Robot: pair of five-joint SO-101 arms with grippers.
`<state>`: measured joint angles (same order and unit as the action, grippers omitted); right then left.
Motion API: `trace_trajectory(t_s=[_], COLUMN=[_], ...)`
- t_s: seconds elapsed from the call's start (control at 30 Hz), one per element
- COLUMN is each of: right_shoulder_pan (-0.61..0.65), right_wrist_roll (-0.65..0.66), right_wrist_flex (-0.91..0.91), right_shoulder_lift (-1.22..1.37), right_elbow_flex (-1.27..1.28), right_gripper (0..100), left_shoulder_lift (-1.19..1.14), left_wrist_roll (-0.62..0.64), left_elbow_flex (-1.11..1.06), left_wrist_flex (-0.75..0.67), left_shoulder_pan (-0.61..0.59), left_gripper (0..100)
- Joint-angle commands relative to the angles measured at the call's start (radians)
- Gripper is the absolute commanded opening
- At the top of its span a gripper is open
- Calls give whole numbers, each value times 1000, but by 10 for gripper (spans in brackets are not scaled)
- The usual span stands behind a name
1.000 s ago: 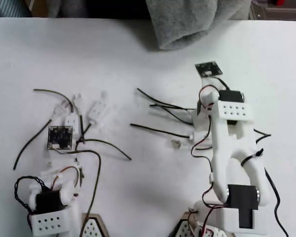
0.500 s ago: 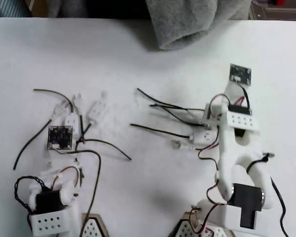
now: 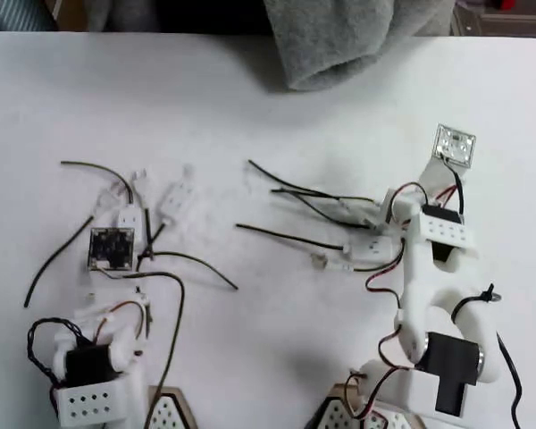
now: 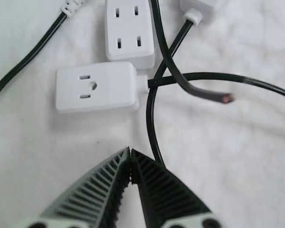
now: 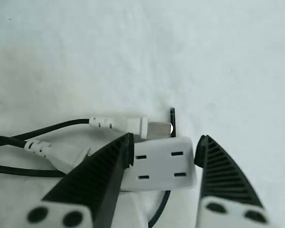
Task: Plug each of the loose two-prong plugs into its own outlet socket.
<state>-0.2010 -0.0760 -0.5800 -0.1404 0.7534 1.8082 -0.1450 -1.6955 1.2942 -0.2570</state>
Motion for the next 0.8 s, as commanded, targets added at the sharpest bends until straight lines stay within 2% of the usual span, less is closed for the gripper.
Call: trace_trajectory(t_s=[0.0, 0.3, 0.47, 0.67, 0.77], right_shoulder_pan=[-5, 1, 21, 21, 22], right_wrist_roll=[-6, -6, -2, 0, 2], right_wrist_flex=[19, 19, 19, 19, 19], right_shoulder_lift=[-38, -38, -36, -36, -36], right_elbow_flex=[-5, -5, -5, -3, -3], right_gripper=[213, 213, 213, 213, 213], left_shoulder_lift=[2, 4, 4, 5, 5], left_wrist_roll=[-12, -8, -14, -12, -14], left_elbow_flex=[5, 6, 5, 15, 11], left_wrist_flex=[-14, -49, -350, -680, -786], left_shoulder_pan=[13, 19, 1, -134, -145], left_gripper=[25, 27, 25, 26, 27])
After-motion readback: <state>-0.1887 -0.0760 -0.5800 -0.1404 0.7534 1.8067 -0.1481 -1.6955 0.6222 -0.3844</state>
